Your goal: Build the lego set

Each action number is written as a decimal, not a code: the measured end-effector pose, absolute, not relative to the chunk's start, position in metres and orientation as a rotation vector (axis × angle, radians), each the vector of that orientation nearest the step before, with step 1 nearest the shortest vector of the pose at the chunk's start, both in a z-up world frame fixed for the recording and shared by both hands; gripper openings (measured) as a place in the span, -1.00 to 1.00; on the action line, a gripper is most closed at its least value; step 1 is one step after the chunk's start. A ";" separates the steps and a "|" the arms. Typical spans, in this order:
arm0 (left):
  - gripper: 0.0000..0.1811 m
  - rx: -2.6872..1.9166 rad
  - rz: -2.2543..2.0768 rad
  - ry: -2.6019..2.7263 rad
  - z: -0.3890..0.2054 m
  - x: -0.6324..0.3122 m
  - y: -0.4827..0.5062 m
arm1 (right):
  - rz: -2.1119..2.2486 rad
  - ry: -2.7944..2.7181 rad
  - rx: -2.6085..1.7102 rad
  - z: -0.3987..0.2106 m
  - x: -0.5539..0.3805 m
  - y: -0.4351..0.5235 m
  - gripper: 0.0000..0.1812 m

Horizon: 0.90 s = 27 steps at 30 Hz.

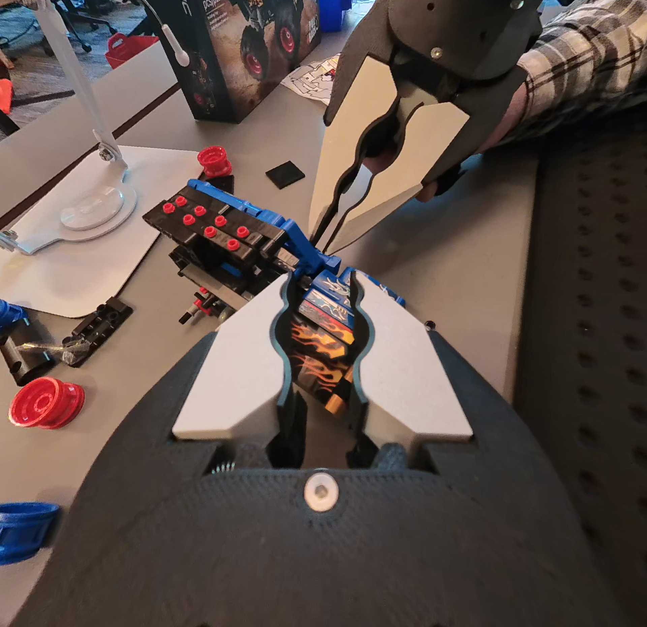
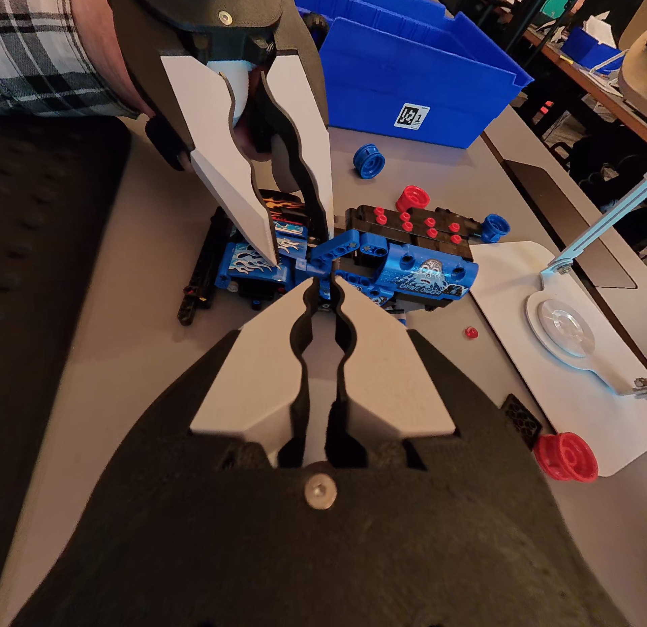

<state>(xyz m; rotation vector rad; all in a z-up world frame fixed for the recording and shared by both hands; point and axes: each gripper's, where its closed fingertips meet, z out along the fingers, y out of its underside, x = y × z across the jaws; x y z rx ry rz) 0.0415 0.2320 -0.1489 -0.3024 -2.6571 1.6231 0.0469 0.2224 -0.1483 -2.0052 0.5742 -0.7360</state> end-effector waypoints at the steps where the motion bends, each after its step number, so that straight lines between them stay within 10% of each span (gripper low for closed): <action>1: -0.69 -0.303 1.626 -2.653 -0.149 0.042 0.232 | -0.737 0.574 -2.006 -0.148 0.047 0.222 -0.96; 27: -0.45 -0.293 1.489 -2.767 -0.151 0.046 0.248 | -0.840 0.621 -1.998 -0.132 0.050 0.206 -0.87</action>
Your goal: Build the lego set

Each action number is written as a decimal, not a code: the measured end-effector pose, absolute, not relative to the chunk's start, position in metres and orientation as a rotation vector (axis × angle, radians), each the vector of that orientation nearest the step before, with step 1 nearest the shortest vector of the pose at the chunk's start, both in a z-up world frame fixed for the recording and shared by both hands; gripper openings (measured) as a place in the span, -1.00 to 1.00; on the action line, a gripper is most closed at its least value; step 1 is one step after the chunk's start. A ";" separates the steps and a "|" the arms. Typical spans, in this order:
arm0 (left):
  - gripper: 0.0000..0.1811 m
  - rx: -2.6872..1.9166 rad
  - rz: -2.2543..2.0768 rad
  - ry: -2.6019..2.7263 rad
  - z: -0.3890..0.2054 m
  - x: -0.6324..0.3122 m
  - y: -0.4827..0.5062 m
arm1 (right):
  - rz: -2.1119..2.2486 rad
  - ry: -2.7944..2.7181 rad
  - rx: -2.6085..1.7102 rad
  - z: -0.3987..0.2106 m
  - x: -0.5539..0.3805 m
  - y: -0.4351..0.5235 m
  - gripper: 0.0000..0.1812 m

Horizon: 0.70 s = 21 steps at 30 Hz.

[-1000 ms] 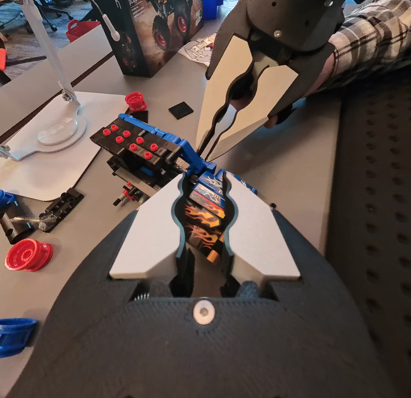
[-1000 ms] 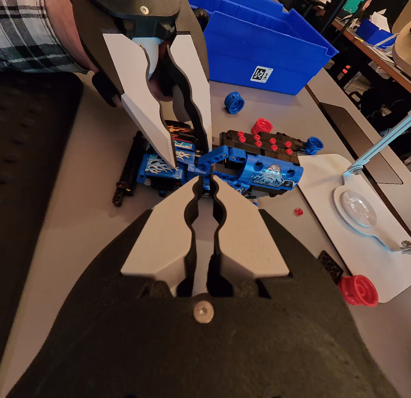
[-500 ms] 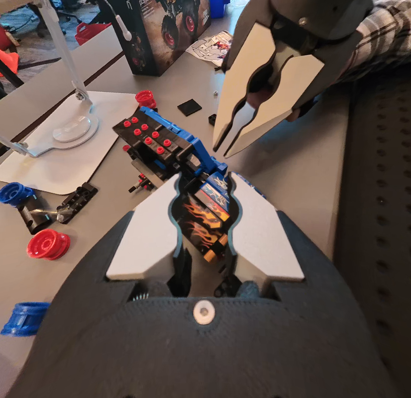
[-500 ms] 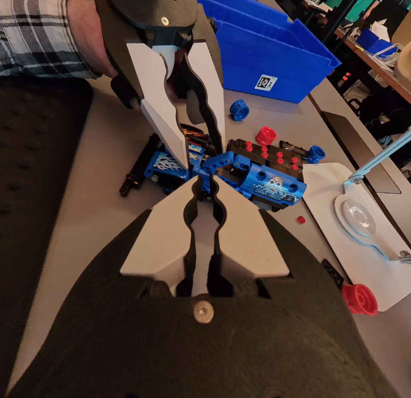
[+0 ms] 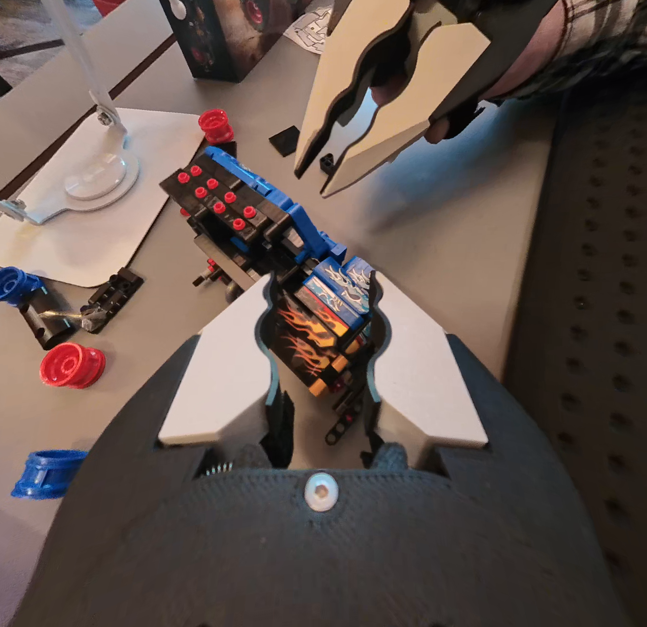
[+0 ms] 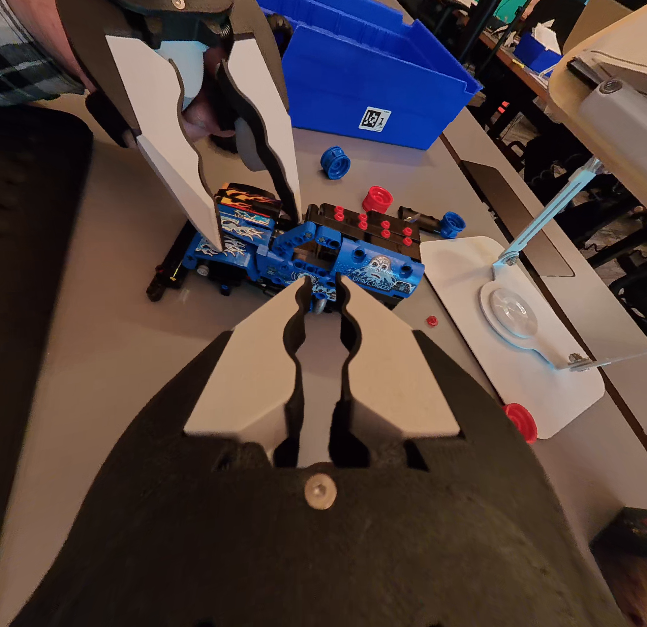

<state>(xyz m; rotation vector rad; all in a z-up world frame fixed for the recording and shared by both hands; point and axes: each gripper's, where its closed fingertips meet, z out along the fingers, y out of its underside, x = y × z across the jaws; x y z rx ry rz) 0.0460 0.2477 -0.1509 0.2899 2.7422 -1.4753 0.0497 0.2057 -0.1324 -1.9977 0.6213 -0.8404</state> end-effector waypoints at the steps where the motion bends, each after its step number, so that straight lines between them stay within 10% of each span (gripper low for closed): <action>1: -0.44 0.298 -1.480 2.744 -0.151 0.046 0.247 | -0.842 0.624 -1.999 -0.133 0.050 0.205 -0.86; 21: -0.21 0.220 -1.407 2.851 -0.159 0.039 0.246 | -0.818 0.713 -2.005 -0.138 0.057 0.185 -0.61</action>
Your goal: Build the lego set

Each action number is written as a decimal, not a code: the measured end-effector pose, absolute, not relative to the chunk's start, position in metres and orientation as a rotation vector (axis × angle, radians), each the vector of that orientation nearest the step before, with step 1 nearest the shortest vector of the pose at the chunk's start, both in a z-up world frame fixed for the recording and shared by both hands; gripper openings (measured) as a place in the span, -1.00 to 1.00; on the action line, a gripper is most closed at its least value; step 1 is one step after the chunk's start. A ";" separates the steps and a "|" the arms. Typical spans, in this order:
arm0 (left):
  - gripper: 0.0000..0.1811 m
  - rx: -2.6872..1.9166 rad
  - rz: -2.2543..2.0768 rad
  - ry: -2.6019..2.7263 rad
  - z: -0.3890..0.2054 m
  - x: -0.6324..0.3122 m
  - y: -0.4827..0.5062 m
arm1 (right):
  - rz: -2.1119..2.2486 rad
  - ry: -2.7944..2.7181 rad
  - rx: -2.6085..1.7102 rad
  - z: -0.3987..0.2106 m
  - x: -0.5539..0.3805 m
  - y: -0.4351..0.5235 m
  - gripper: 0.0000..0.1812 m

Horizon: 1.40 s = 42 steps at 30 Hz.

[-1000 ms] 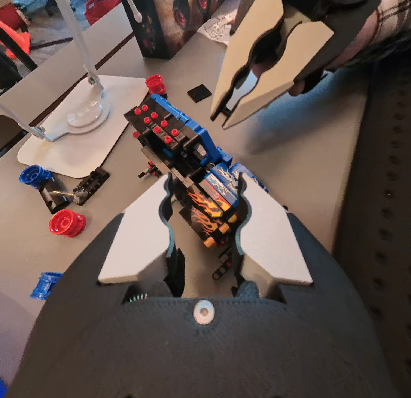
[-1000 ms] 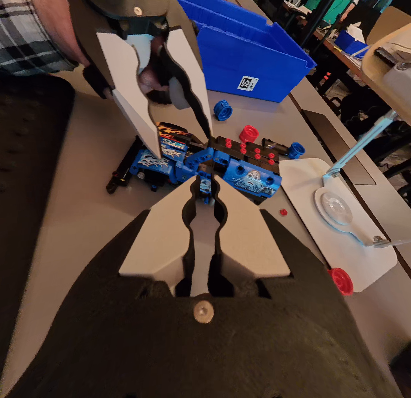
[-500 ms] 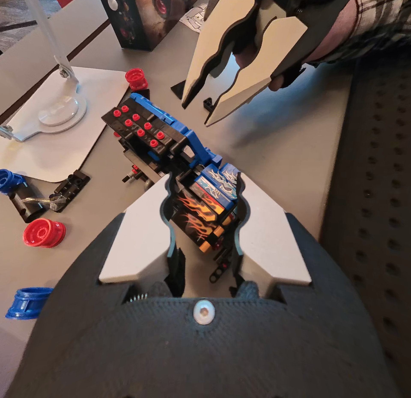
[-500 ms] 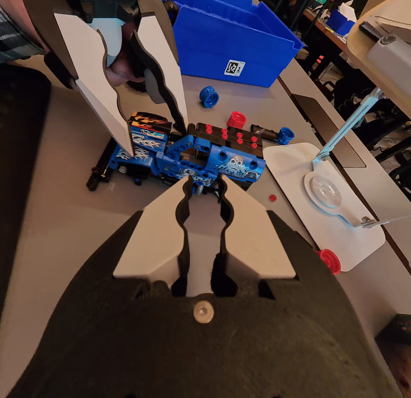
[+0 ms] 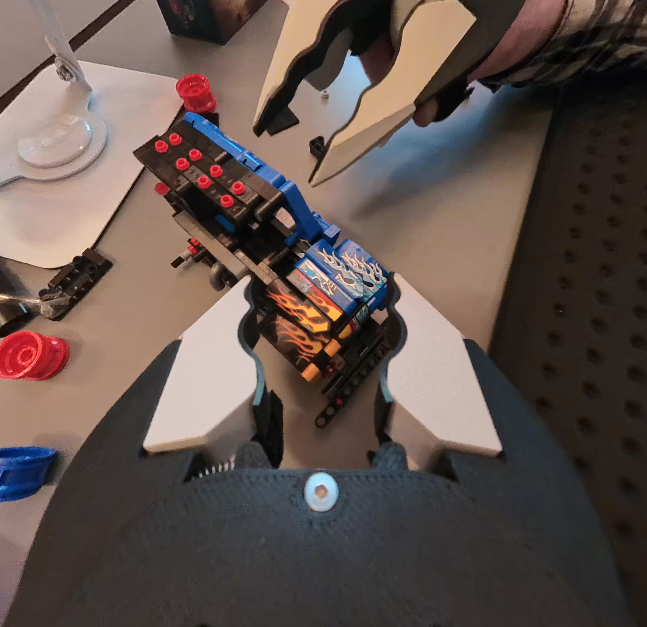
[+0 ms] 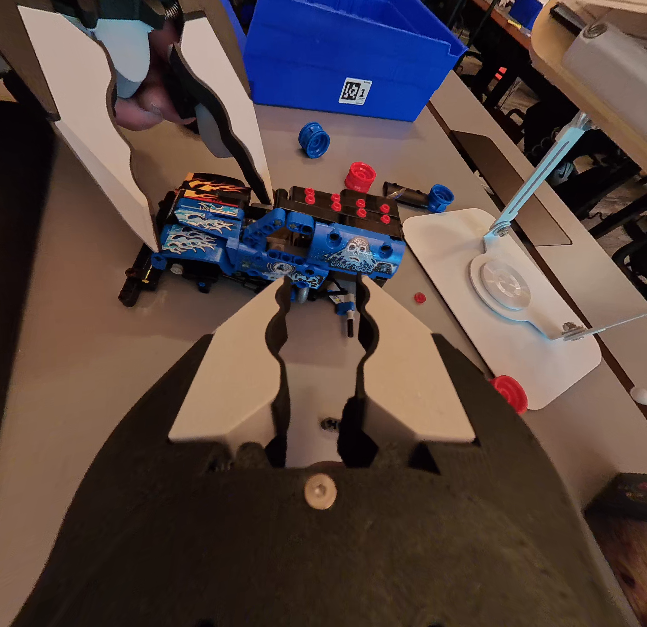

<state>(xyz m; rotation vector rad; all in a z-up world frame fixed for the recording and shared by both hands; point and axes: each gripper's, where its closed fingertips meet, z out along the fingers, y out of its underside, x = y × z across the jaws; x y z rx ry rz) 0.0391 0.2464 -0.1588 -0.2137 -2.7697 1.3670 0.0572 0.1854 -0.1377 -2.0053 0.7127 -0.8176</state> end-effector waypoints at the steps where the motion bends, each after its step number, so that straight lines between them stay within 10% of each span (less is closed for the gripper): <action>1: -0.21 -0.215 1.367 -2.771 -0.159 0.038 0.244 | -0.809 0.718 -2.009 -0.139 0.057 0.185 -0.59; 42: -0.12 -0.152 1.446 -2.742 -0.160 0.006 0.209 | -0.718 0.841 -2.014 -0.152 0.067 0.146 -0.64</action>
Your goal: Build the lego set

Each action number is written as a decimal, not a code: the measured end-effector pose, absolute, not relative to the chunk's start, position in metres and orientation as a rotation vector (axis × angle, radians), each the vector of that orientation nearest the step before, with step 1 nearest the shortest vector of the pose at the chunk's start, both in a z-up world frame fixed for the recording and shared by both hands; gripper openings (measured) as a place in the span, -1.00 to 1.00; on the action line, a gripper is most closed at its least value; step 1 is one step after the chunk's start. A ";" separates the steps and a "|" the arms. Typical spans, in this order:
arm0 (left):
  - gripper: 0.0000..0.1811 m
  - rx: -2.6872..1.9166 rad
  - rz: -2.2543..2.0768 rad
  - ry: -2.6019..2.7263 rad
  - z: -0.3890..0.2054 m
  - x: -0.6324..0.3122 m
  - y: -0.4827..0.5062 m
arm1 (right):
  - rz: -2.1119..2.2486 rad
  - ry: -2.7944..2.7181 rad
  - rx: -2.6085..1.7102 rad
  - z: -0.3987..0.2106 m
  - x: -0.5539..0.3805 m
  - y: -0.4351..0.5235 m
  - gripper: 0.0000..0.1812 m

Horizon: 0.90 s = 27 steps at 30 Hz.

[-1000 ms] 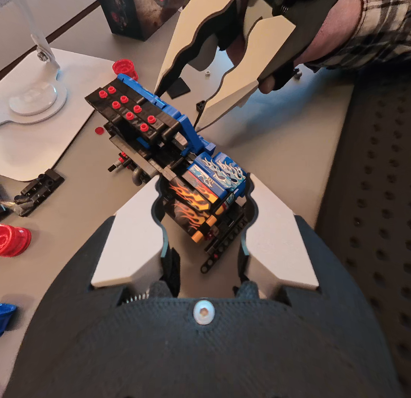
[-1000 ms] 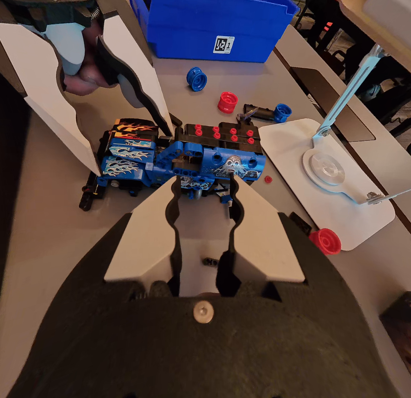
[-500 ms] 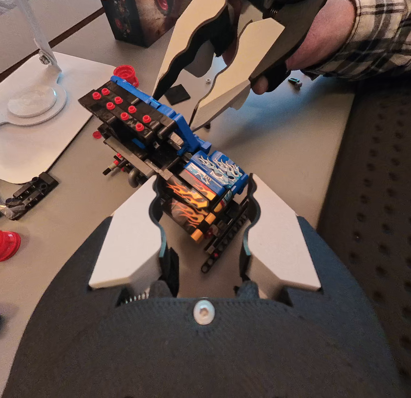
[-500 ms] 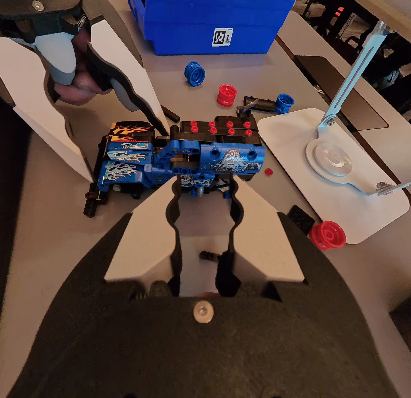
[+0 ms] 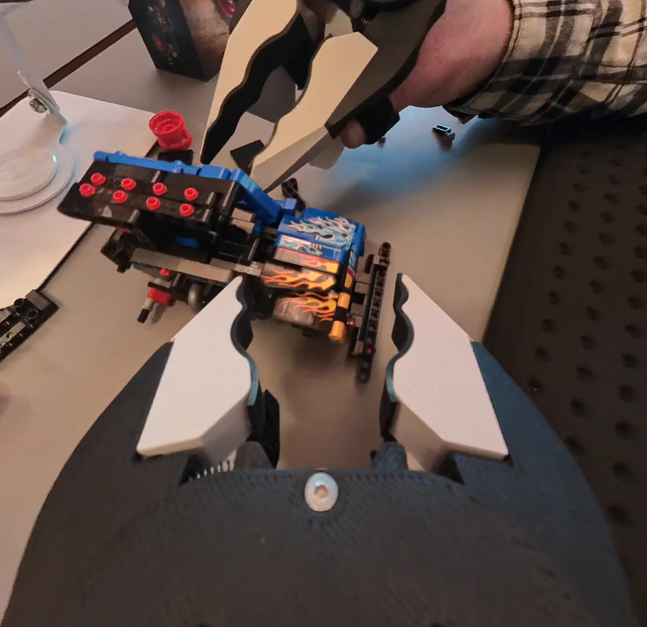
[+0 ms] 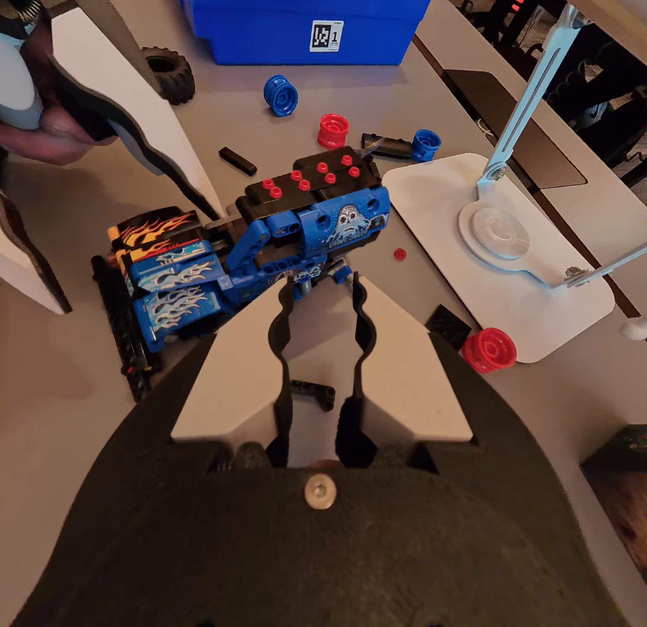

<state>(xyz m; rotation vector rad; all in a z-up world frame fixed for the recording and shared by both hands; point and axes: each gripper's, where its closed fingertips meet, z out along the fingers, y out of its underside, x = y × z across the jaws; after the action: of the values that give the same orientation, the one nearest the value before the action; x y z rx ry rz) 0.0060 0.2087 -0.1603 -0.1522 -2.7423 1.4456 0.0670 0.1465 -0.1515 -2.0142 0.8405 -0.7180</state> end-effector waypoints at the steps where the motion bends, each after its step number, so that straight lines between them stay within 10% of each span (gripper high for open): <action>1: -0.14 -0.160 1.449 -2.740 -0.160 0.005 0.208 | -0.718 0.842 -2.014 -0.152 0.067 0.146 -0.66; 27: -0.24 -0.192 1.492 -2.760 -0.172 0.024 0.216 | -0.576 0.799 -2.100 -0.169 0.056 0.154 -0.56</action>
<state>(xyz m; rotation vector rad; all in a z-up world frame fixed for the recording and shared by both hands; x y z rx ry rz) 0.0237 0.2161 -0.1722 -0.1925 -2.7604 1.4917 0.0556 0.1536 -0.1685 -2.1002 0.7988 -0.5757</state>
